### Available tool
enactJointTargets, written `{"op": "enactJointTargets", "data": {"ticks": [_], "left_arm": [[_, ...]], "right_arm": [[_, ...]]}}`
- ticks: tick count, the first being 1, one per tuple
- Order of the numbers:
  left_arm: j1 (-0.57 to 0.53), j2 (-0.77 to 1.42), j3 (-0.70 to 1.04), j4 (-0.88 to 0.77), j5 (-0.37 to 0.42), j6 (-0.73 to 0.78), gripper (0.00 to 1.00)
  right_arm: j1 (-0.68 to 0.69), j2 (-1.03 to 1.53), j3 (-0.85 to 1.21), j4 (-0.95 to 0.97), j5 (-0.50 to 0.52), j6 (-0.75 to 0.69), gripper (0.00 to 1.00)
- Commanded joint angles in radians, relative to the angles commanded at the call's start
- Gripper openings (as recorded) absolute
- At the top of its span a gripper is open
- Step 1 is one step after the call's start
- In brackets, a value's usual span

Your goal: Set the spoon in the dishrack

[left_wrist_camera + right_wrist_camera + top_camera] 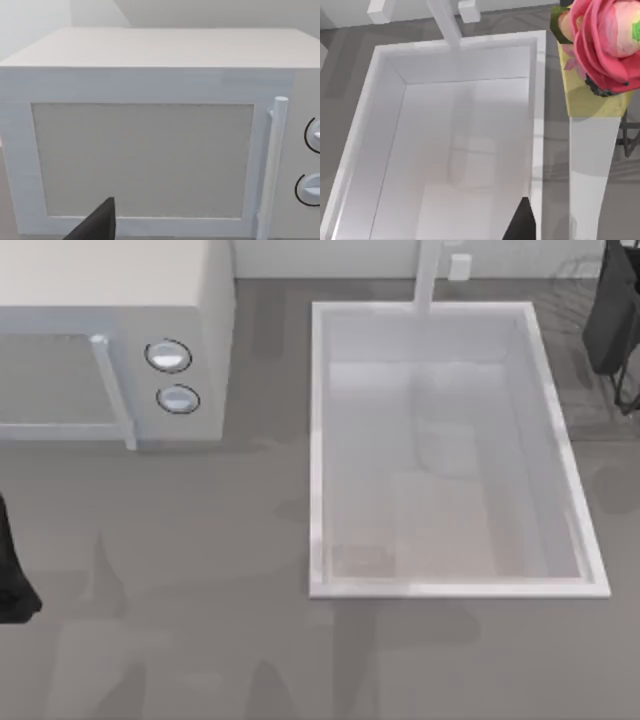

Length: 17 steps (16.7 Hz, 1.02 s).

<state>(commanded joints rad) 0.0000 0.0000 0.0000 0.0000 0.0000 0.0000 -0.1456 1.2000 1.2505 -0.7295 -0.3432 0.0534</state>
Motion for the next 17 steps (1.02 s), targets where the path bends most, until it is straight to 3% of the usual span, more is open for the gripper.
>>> {"op": "enactJointTargets", "data": {"ticks": [4,8,17], "left_arm": [[0.000,0.000,0.000,0.000,0.000,0.000,1.00],[0.000,0.000,0.000,0.000,0.000,0.000,1.00],[0.000,0.000,0.000,0.000,0.000,0.000,1.00]], "right_arm": [[-0.263,-0.101,-0.059,0.335,-0.143,-0.024,0.00],[-0.447,-0.188,-0.096,0.540,-0.248,-0.036,0.00],[-0.480,-0.194,-0.101,0.593,-0.266,-0.036,0.00]]}}
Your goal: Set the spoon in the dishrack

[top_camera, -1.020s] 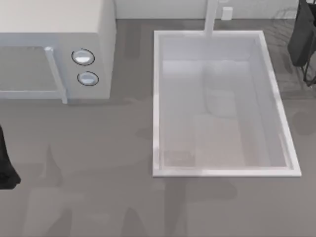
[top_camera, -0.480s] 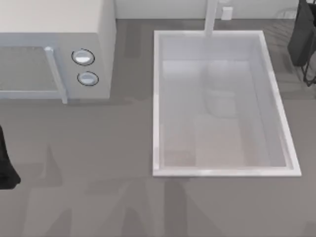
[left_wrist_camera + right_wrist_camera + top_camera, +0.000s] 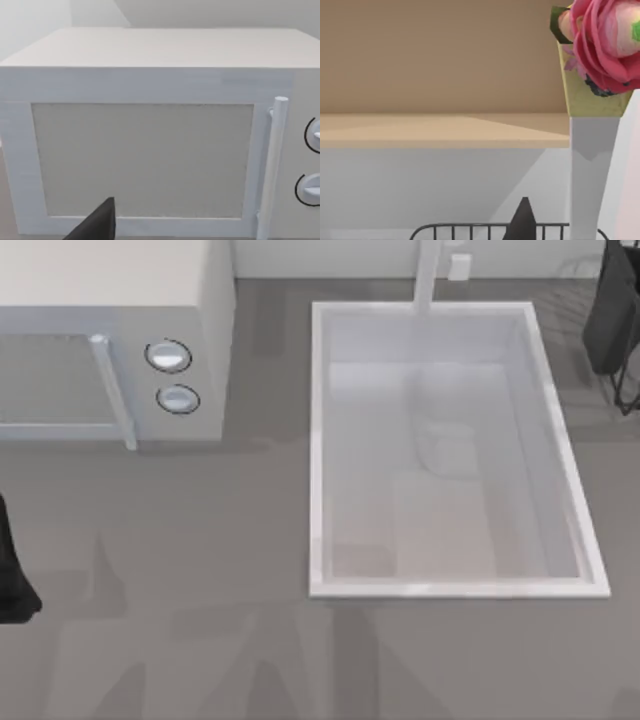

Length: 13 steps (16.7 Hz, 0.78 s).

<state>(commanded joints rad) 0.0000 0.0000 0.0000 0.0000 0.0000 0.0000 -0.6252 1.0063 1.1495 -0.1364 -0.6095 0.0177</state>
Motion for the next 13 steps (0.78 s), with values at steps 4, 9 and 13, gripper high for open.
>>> {"op": "enactJointTargets", "data": {"ticks": [4,9,13], "left_arm": [[0.000,0.000,0.000,0.000,0.000,0.000,1.00],[0.000,0.000,0.000,0.000,0.000,0.000,1.00],[0.000,0.000,0.000,0.000,0.000,0.000,1.00]], "right_arm": [[0.045,0.149,-0.016,0.150,0.052,-0.001,0.00],[0.155,0.457,-0.070,0.527,0.169,-0.002,0.00],[0.254,0.674,-0.130,0.819,0.268,-0.003,0.00]]}}
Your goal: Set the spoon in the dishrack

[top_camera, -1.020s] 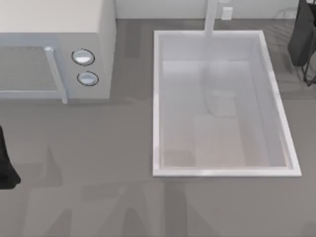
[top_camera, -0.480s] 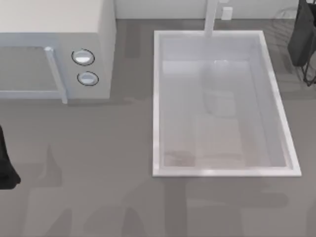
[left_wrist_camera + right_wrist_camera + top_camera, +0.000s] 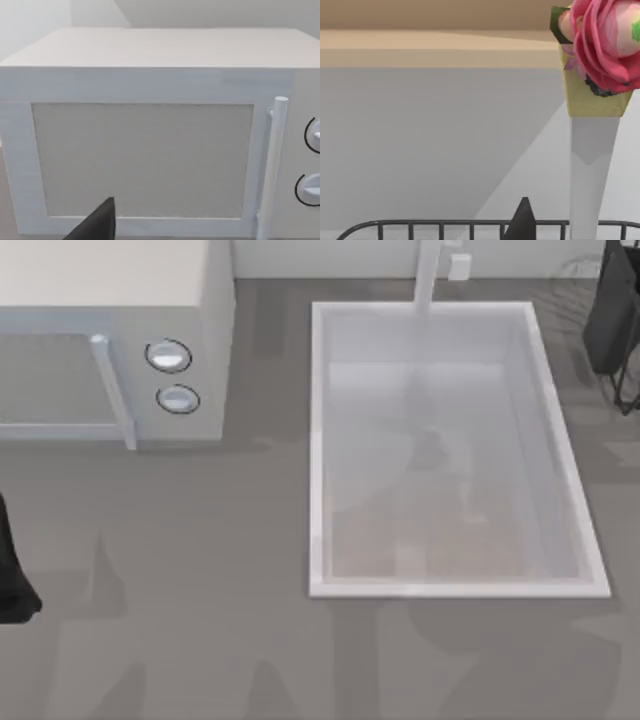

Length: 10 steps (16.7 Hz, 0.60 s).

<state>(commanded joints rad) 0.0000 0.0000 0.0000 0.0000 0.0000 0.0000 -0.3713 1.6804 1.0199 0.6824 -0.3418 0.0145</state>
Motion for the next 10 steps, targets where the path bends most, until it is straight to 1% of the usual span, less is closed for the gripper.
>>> {"op": "enactJointTargets", "data": {"ticks": [2,4,9,10], "left_arm": [[0.000,0.000,0.000,0.000,0.000,0.000,1.00],[0.000,0.000,0.000,0.000,0.000,0.000,1.00],[0.000,0.000,0.000,0.000,0.000,0.000,1.00],[0.000,0.000,0.000,0.000,0.000,0.000,1.00]], "right_arm": [[0.038,0.071,-0.024,0.088,0.038,0.001,0.00],[0.061,0.111,-0.039,0.134,0.061,0.002,0.00],[0.065,0.117,-0.041,0.141,0.065,0.002,0.00],[0.065,0.117,-0.041,0.141,0.065,0.002,0.08]]}}
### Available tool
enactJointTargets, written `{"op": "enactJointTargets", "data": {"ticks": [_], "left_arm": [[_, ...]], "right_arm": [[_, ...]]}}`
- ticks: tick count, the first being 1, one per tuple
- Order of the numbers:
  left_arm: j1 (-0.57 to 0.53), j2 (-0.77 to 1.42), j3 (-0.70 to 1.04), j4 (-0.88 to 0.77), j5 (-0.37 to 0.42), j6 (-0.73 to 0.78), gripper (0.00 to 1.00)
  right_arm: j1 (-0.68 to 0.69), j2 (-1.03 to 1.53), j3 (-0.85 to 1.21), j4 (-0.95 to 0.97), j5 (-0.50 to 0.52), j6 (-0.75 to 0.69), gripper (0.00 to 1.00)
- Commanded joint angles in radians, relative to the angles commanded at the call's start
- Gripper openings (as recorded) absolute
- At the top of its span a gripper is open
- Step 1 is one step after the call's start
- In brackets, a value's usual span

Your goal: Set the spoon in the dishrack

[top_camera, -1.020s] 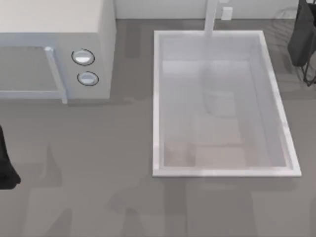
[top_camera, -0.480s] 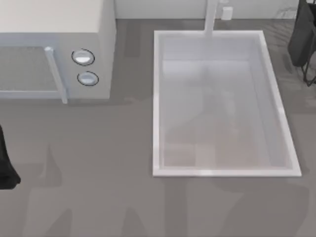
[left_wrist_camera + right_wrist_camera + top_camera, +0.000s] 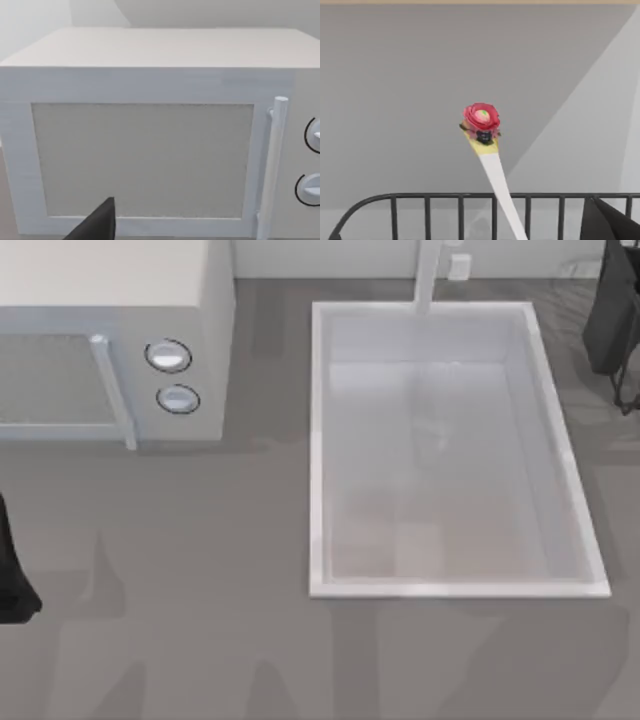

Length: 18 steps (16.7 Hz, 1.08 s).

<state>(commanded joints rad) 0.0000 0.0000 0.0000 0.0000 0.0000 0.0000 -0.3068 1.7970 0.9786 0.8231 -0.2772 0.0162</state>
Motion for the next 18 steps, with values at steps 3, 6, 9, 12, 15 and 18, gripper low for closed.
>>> {"op": "enactJointTargets", "data": {"ticks": [3,6,9,12,15,18], "left_arm": [[0.000,0.000,0.000,0.000,0.000,0.000,1.00],[0.000,0.000,0.000,0.000,0.000,0.000,1.00],[0.000,0.000,0.000,0.000,0.000,0.000,1.00],[0.000,0.000,0.000,0.000,0.000,0.000,1.00],[0.000,0.000,0.000,0.000,0.000,0.000,1.00],[0.000,0.000,0.000,0.000,0.000,0.000,1.00]], "right_arm": [[0.000,0.000,0.000,0.000,0.000,0.000,0.30],[0.000,0.000,0.000,0.000,0.000,0.000,0.53],[0.000,0.000,0.000,0.000,0.000,0.000,0.75],[0.000,0.000,0.000,0.000,0.000,0.000,0.98],[0.000,0.000,0.000,0.000,0.000,0.000,1.00],[0.000,0.000,0.000,0.000,0.000,0.000,1.00]]}}
